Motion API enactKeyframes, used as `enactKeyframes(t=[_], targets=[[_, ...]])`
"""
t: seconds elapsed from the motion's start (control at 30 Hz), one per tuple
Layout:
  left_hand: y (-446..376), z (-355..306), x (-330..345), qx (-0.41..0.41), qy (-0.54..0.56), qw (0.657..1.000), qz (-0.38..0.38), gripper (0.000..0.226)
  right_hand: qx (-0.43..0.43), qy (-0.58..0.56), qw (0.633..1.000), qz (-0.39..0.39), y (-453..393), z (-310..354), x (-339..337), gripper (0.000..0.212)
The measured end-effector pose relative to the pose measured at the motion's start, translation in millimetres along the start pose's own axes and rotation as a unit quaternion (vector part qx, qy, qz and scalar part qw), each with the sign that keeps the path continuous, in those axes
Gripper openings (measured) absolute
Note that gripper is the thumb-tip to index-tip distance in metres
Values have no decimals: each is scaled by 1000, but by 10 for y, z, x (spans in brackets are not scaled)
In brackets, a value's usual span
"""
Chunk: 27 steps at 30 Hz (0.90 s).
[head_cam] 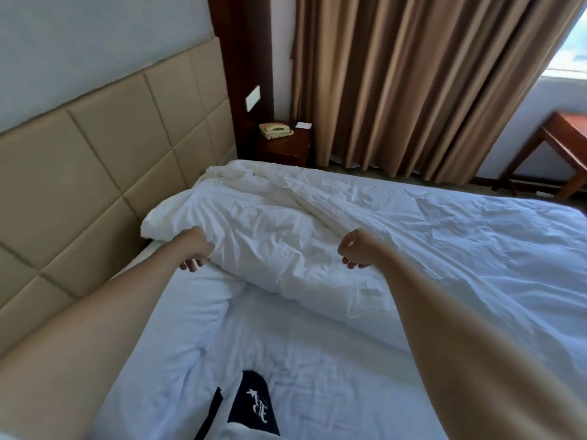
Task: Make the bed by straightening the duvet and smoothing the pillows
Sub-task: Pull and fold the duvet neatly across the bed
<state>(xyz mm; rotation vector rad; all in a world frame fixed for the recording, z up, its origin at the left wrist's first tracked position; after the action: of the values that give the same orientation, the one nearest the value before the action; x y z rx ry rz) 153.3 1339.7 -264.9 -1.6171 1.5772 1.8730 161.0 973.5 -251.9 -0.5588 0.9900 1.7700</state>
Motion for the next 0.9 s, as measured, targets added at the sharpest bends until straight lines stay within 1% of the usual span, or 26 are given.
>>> enactKeyframes(t=[0.1,0.17,0.3,0.37,0.53,0.7,0.8,0.9], targets=[[589,371,109,-1,36,999,-4,18,-53,-6,998,36,332,243,281,27],[864,639,247,-16,40,999,-4,16,-78,-14,995,66,525,387,516,28],[1285,1050,583,-41,35,998,17,17,-90,-19,989,113,882,395,879,28],[1427,1162,706,-44,36,998,24,18,-88,-16,989,122,1060,331,938,27],[1658,1159,906,-24,45,999,13,15,-73,19,993,91,1510,34,818,25],[2021,971,1316,41,46,998,27,18,-23,30,999,37,2042,-449,634,27],[2248,963,1723,80,17,995,58,20,-4,21,1000,19,2464,-650,688,30],[2513,906,2245,99,-33,989,105,23,9,-28,999,27,3007,-915,839,26]])
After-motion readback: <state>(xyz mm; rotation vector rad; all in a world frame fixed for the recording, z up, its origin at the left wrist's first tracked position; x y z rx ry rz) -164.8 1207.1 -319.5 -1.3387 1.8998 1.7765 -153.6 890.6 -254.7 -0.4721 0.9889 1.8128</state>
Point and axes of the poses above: each hand's wrist, its own y-axis away from the middle knuckle, its own x-axis out of the palm, z = x × y, the point moved 8 cm from there along -y, towards the middle knuckle, and after that the axes turned 11 degrees about -x, right-handed, at the moved point
